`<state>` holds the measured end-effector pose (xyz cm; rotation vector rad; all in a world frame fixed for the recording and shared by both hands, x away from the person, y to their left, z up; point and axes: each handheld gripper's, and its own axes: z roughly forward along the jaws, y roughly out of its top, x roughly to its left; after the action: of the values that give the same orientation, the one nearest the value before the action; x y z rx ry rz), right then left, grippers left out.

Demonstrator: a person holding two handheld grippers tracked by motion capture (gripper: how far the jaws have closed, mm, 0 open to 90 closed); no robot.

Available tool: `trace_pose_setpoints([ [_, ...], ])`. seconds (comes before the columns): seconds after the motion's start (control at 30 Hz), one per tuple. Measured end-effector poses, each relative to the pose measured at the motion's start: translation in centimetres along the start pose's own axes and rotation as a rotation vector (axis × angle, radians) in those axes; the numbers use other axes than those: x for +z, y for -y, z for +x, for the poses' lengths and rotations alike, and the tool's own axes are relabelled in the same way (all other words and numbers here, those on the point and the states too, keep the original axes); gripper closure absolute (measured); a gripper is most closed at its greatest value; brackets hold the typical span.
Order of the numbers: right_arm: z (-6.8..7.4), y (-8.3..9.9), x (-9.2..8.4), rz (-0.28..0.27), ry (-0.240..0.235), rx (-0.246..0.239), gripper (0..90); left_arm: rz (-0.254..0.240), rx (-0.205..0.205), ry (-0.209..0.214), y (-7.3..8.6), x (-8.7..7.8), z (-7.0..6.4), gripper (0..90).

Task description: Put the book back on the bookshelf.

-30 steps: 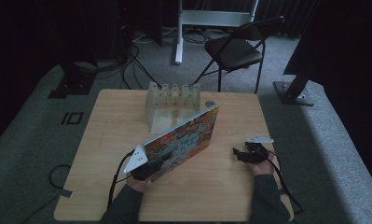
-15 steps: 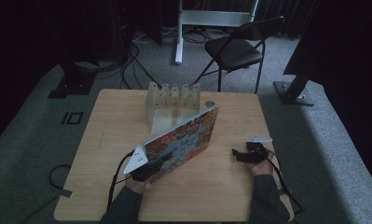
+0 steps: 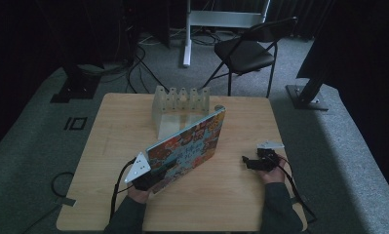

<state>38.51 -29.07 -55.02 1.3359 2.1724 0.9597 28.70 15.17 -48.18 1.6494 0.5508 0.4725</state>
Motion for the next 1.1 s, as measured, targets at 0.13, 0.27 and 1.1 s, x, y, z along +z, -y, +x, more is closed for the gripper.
trace_pose_setpoints([
  [0.13, 0.0, 0.0, 0.0, 0.000, 0.000, 0.000, 19.4, -0.003, -0.009, -0.007, 0.0, -0.2, 0.2, 81.2],
  [0.27, 0.0, 0.0, 0.0, 0.000, 0.000, 0.000, 19.4, -0.003, -0.012, -0.014, 0.0, -0.5, 0.3, 81.2],
  [1.1, 0.0, 0.0, 0.0, 0.000, -0.001, 0.000, 19.1, -0.005, -0.050, -0.043, 0.2, -2.3, 1.1, 81.1],
])
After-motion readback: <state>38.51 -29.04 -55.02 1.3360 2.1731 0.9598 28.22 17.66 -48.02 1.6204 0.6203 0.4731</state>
